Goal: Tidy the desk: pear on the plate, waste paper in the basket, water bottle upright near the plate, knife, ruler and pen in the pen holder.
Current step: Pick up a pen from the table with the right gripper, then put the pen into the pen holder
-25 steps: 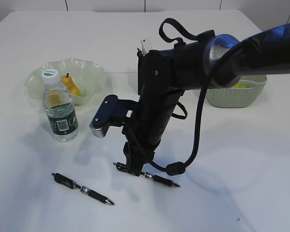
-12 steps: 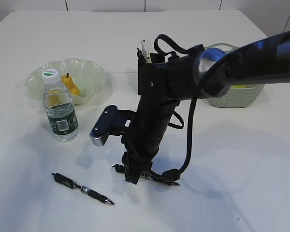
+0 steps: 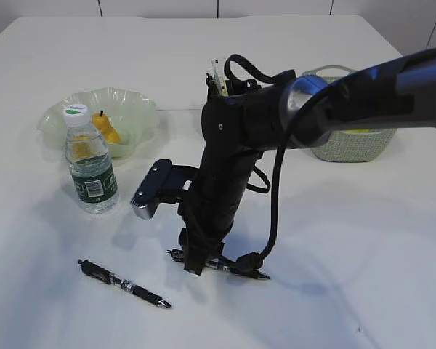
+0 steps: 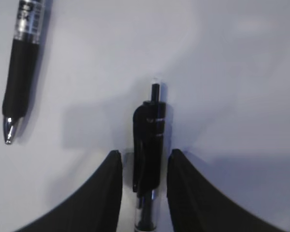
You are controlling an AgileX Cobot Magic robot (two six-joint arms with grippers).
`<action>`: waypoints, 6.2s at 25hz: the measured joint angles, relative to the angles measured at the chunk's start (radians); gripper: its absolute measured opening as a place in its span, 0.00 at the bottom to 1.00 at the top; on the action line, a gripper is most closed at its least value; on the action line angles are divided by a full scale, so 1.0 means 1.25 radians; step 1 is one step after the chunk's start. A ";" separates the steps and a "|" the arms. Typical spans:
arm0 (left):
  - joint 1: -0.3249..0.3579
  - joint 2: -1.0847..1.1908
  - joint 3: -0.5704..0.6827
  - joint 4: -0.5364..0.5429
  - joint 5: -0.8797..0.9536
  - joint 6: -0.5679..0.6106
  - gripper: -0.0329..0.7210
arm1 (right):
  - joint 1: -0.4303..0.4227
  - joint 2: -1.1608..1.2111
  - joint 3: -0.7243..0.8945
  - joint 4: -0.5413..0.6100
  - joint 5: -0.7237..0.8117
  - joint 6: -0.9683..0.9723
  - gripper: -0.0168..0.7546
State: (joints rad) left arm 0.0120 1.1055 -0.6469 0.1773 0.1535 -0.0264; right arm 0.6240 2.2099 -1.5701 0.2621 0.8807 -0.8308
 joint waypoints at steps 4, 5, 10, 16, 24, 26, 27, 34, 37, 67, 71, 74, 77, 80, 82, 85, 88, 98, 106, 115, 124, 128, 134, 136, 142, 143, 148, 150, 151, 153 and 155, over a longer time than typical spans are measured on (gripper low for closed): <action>0.000 0.000 0.000 0.002 0.000 0.000 0.58 | 0.000 0.008 0.000 -0.007 0.007 0.000 0.34; 0.000 0.000 0.000 0.002 0.000 0.000 0.58 | 0.000 0.007 0.000 -0.012 0.008 0.000 0.34; 0.000 0.000 0.000 0.002 0.000 0.000 0.58 | 0.000 0.014 -0.008 -0.038 0.026 0.000 0.34; 0.000 0.000 0.000 0.004 0.000 0.000 0.58 | 0.000 0.022 -0.018 -0.044 0.043 0.000 0.33; 0.000 0.000 0.000 0.005 0.000 0.000 0.58 | 0.000 0.026 -0.023 -0.054 0.045 0.000 0.22; 0.000 0.000 0.000 0.005 0.000 0.000 0.58 | 0.000 0.026 -0.023 -0.056 0.045 0.000 0.18; 0.000 0.000 0.000 0.005 0.000 0.000 0.58 | 0.000 0.026 -0.023 -0.056 0.046 0.000 0.17; 0.000 0.000 0.000 0.007 0.000 0.000 0.58 | 0.000 0.026 -0.024 -0.056 0.080 0.000 0.14; 0.000 0.000 0.000 0.007 0.000 0.000 0.58 | 0.000 0.030 -0.039 -0.056 0.123 0.000 0.14; 0.000 0.000 0.000 0.007 0.000 0.000 0.58 | 0.001 0.062 -0.155 -0.072 0.236 0.046 0.11; 0.000 0.000 0.000 0.007 0.007 0.000 0.58 | 0.001 0.062 -0.155 -0.072 0.232 0.046 0.11; 0.000 0.000 0.000 0.007 0.009 0.000 0.58 | 0.001 0.062 -0.155 -0.072 0.226 0.046 0.11; 0.000 0.000 0.000 0.007 0.010 0.000 0.58 | 0.001 0.062 -0.155 -0.073 0.221 0.047 0.11; 0.000 0.000 0.000 0.007 0.010 0.000 0.58 | 0.001 0.062 -0.155 -0.075 0.220 0.053 0.11; 0.000 0.000 0.000 0.007 0.012 0.000 0.58 | 0.001 0.062 -0.155 -0.076 0.219 0.057 0.11; 0.000 0.000 0.000 0.007 0.012 0.000 0.58 | 0.001 0.062 -0.155 -0.078 0.216 0.062 0.11; 0.000 0.000 0.000 0.007 0.012 0.000 0.58 | 0.001 0.062 -0.155 -0.080 0.201 0.076 0.11; 0.000 0.000 0.000 0.007 0.012 0.000 0.58 | 0.001 0.062 -0.155 -0.087 0.151 0.109 0.11; 0.000 0.000 0.000 0.007 0.012 0.000 0.58 | -0.007 0.062 -0.155 -0.084 0.111 0.130 0.11; 0.000 0.000 0.000 0.007 0.012 0.000 0.58 | -0.010 0.062 -0.155 -0.081 0.127 0.139 0.11; 0.000 0.000 0.000 0.007 0.012 0.000 0.58 | -0.014 0.056 -0.170 -0.086 0.172 0.142 0.11; 0.000 0.000 0.000 0.007 0.012 0.000 0.58 | -0.014 0.056 -0.199 -0.090 0.205 0.145 0.11; 0.000 0.000 0.000 0.007 0.012 0.000 0.58 | -0.014 0.055 -0.257 -0.121 0.226 0.167 0.11; 0.000 0.000 0.000 0.007 0.012 0.000 0.58 | -0.015 0.055 -0.273 -0.122 0.228 0.174 0.11; 0.000 0.000 0.000 0.007 0.012 0.000 0.58 | -0.035 0.051 -0.282 -0.119 0.230 0.199 0.11; 0.000 0.000 0.000 0.007 0.012 0.000 0.58 | -0.039 0.047 -0.282 -0.118 0.228 0.203 0.11; 0.000 0.014 0.000 0.007 0.012 0.000 0.58 | -0.052 0.008 -0.282 -0.100 0.192 0.215 0.11; 0.000 0.023 0.000 0.007 0.012 0.000 0.58 | -0.056 -0.005 -0.282 -0.091 0.173 0.221 0.11; 0.000 0.029 0.000 0.007 0.012 0.000 0.58 | -0.057 -0.011 -0.282 -0.089 0.164 0.223 0.11; 0.000 0.031 0.000 0.007 0.012 0.000 0.58 | -0.059 -0.016 -0.282 -0.087 0.147 0.226 0.11; 0.000 0.031 0.000 0.007 0.005 0.000 0.58 | -0.064 -0.023 -0.282 -0.084 0.133 0.231 0.11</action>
State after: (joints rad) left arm 0.0120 1.1447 -0.6469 0.1856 0.1597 -0.0264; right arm 0.5435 2.1806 -1.9226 0.1573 1.0470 -0.5423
